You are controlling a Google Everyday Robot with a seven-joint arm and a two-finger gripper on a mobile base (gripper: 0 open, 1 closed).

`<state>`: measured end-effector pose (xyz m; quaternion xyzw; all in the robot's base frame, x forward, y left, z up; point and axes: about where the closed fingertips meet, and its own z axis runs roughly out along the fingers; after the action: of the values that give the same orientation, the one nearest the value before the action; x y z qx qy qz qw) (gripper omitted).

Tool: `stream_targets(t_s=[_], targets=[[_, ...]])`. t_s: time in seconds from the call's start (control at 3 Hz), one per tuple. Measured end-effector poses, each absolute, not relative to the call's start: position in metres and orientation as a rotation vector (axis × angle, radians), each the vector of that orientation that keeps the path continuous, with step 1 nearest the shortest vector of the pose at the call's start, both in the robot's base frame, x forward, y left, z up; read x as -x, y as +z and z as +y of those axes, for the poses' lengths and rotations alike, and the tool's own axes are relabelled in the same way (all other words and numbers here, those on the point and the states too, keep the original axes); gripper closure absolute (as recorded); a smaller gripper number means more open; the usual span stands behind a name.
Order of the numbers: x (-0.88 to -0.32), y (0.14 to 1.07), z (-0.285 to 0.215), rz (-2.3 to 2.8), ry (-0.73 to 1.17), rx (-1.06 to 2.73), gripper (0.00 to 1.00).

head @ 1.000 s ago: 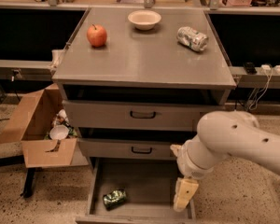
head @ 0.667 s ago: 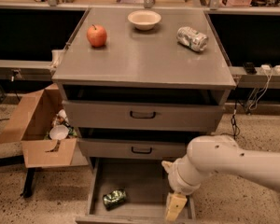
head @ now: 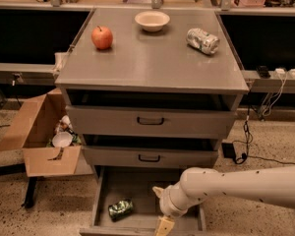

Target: Pick green can from bottom drawer and place on counter

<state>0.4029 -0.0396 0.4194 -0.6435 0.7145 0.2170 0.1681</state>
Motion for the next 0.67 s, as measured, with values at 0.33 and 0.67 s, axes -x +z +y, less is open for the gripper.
stream_targets(t_s=[0.33, 0.67], targets=[[-0.403, 0.419, -0.040, 2.032, 0.617, 1.830, 0.00], [-0.414, 0.398, -0.036, 2.033, 0.640, 1.832, 0.00]])
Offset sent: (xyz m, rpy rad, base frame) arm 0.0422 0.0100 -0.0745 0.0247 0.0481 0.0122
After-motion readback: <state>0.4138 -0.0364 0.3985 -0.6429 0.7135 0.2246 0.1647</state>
